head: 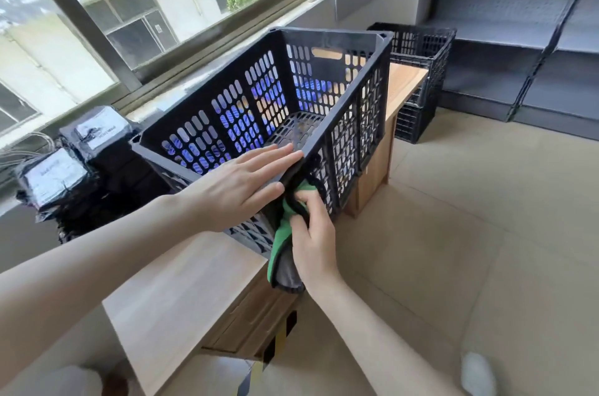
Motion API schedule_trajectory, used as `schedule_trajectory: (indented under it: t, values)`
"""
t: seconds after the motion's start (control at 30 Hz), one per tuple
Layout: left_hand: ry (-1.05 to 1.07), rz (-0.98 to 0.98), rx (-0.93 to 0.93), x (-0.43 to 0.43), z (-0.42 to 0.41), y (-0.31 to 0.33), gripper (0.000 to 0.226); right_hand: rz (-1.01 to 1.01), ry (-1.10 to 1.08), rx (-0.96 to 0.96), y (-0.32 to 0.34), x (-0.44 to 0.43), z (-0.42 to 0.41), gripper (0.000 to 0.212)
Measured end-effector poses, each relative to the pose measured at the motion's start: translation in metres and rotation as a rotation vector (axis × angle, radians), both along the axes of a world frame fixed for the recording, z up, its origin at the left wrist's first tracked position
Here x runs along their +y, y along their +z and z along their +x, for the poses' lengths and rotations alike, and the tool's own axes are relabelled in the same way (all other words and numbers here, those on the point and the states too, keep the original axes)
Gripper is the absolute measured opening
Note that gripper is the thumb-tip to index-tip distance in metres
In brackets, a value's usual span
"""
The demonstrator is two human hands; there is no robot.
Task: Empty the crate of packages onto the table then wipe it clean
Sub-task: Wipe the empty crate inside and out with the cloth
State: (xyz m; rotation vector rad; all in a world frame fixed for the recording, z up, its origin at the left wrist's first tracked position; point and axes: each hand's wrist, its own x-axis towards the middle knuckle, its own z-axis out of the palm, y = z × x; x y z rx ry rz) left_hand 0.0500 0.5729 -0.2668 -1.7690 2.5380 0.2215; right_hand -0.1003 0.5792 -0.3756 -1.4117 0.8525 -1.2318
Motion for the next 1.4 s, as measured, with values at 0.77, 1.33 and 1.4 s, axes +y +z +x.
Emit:
schedule_trajectory:
  t: [0.77, 1.33, 1.4]
  values:
    - [0.033, -0.014, -0.114, 0.086, 0.008, 0.014, 0.067, -0.223, 0.054, 0.436, 0.002, 0.064, 0.005, 0.022]
    - [-0.003, -0.003, -0.159, 0.069, 0.1, 0.02, 0.067, -0.656, -0.191, 0.883, -0.025, 0.059, 0.031, 0.063]
    - [-0.029, -0.005, -0.174, 0.065, 0.112, 0.016, 0.065, -0.679, -0.187, 0.97, -0.035, 0.058, 0.04, 0.062]
